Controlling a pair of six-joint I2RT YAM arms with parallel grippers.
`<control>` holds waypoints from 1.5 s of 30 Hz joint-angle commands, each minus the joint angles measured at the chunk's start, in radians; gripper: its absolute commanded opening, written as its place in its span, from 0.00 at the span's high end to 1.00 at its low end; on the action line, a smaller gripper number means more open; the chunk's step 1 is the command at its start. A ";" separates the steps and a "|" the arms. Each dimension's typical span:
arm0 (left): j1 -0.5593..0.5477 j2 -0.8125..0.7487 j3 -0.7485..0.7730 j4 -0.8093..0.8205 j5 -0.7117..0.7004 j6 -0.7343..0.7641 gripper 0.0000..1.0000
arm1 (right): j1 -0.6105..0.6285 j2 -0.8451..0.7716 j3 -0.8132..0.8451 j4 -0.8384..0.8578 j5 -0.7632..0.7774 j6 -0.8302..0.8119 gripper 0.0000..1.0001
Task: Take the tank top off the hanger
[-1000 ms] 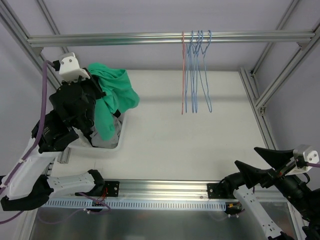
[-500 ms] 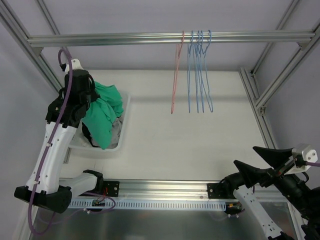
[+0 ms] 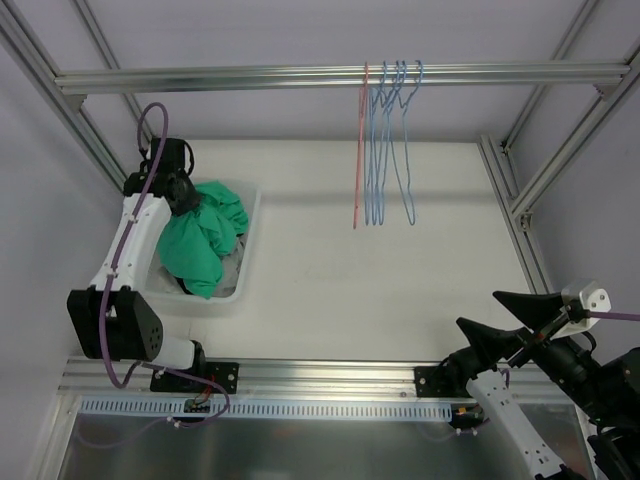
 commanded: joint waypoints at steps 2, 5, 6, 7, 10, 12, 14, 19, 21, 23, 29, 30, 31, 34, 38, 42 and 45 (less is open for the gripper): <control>0.051 0.131 -0.059 0.022 0.130 -0.060 1.00 | -0.003 -0.018 -0.024 0.071 -0.051 0.008 0.01; 0.055 0.179 -0.083 0.026 0.129 -0.094 1.00 | -0.003 -0.032 -0.023 0.068 -0.058 0.011 0.00; 0.055 0.185 -0.103 0.028 0.112 -0.105 1.00 | -0.003 -0.036 -0.023 0.068 -0.059 0.011 0.00; 0.055 0.185 -0.114 0.028 0.098 -0.123 1.00 | -0.002 -0.045 -0.021 0.070 -0.061 0.012 0.01; 0.060 0.191 -0.141 0.032 0.070 -0.152 1.00 | -0.003 -0.061 -0.030 0.068 -0.064 0.012 0.01; 0.063 0.179 -0.137 0.029 0.075 -0.159 1.00 | -0.003 -0.061 -0.035 0.068 -0.070 0.015 0.00; 0.063 0.142 -0.128 0.029 0.069 -0.160 1.00 | -0.003 -0.062 -0.038 0.067 -0.088 0.018 0.00; 0.065 -0.036 -0.031 0.020 0.058 -0.102 0.51 | -0.003 -0.056 -0.038 0.064 -0.099 0.012 0.01; 0.065 -0.097 0.006 0.006 0.053 -0.090 0.33 | -0.003 -0.052 -0.041 0.064 -0.102 0.012 0.01; 0.066 -0.122 0.026 0.000 0.047 -0.080 0.27 | -0.003 -0.047 -0.044 0.065 -0.107 0.012 0.00; 0.069 -0.195 0.112 -0.058 0.061 -0.048 0.01 | -0.003 -0.027 -0.056 0.054 -0.068 0.006 0.01; 0.069 -0.214 0.133 -0.061 0.084 -0.021 0.01 | -0.002 -0.018 -0.053 0.042 -0.036 0.012 0.01; 0.069 -0.238 0.141 -0.067 0.114 -0.004 0.01 | -0.003 0.005 -0.041 0.003 0.047 0.018 0.00; 0.069 -0.394 0.116 -0.081 0.286 0.079 0.01 | -0.002 0.059 -0.035 -0.085 0.242 0.008 0.01; 0.071 -0.678 0.057 -0.207 0.400 0.147 0.01 | -0.002 0.105 -0.070 -0.146 0.500 -0.017 0.00; 0.069 -0.865 0.012 -0.359 0.378 0.205 0.01 | -0.003 0.123 -0.083 -0.177 0.590 -0.035 0.00; 0.059 -0.971 -0.015 -0.447 0.345 0.197 0.01 | -0.002 0.105 -0.083 -0.165 0.562 -0.043 0.00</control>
